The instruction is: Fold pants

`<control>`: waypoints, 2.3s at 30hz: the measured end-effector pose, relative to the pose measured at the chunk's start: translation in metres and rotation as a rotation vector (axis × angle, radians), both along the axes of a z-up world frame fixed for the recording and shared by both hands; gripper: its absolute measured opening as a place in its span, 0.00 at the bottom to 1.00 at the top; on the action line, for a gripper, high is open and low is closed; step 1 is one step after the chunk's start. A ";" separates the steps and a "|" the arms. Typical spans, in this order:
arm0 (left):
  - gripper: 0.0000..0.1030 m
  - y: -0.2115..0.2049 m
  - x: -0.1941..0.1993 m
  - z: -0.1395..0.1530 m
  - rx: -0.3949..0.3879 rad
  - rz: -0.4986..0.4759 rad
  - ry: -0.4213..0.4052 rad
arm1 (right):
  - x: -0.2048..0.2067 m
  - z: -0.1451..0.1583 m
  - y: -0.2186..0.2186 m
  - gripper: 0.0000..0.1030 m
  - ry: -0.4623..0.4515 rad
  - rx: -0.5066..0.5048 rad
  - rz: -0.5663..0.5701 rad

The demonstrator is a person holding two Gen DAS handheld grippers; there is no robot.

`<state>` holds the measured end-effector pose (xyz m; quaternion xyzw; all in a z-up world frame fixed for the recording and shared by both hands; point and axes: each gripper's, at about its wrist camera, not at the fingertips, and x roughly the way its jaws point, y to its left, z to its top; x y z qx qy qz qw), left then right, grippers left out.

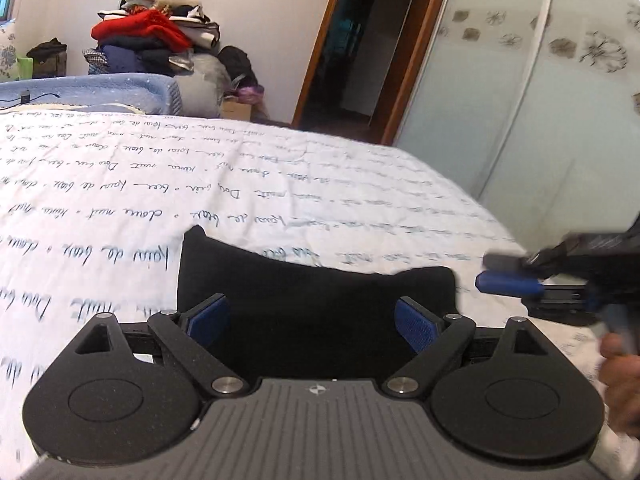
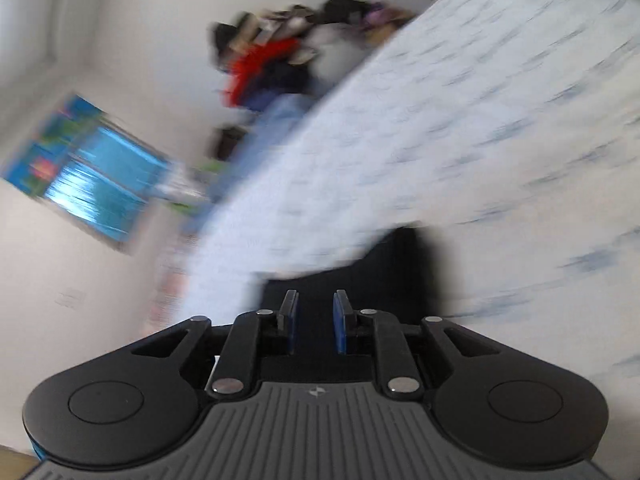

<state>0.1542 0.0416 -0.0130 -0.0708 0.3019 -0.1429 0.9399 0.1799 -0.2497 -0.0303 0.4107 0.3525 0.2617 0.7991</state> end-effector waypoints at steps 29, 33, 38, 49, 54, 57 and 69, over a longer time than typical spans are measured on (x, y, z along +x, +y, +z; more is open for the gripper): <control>0.93 -0.015 -0.036 -0.067 0.035 -0.114 -0.064 | 0.092 -0.072 0.070 0.36 0.269 0.129 0.136; 0.96 -0.010 -0.035 -0.069 0.001 -0.126 -0.063 | 0.087 -0.045 0.087 0.56 0.264 0.090 0.125; 0.96 -0.009 -0.034 -0.070 -0.017 -0.131 -0.061 | 0.098 -0.005 0.150 0.78 0.155 0.100 0.294; 0.96 -0.008 -0.034 -0.072 -0.029 -0.130 -0.056 | 0.153 -0.029 0.201 0.77 0.262 -0.037 0.385; 0.96 -0.004 -0.034 -0.072 -0.038 -0.131 -0.056 | 0.112 0.001 0.166 0.77 0.170 -0.004 0.414; 0.96 -0.004 -0.035 -0.072 -0.037 -0.131 -0.056 | 0.081 0.001 0.121 0.82 0.141 0.029 0.353; 0.97 -0.013 -0.036 -0.072 0.023 -0.126 -0.055 | 0.045 -0.011 0.077 0.85 0.077 0.012 0.199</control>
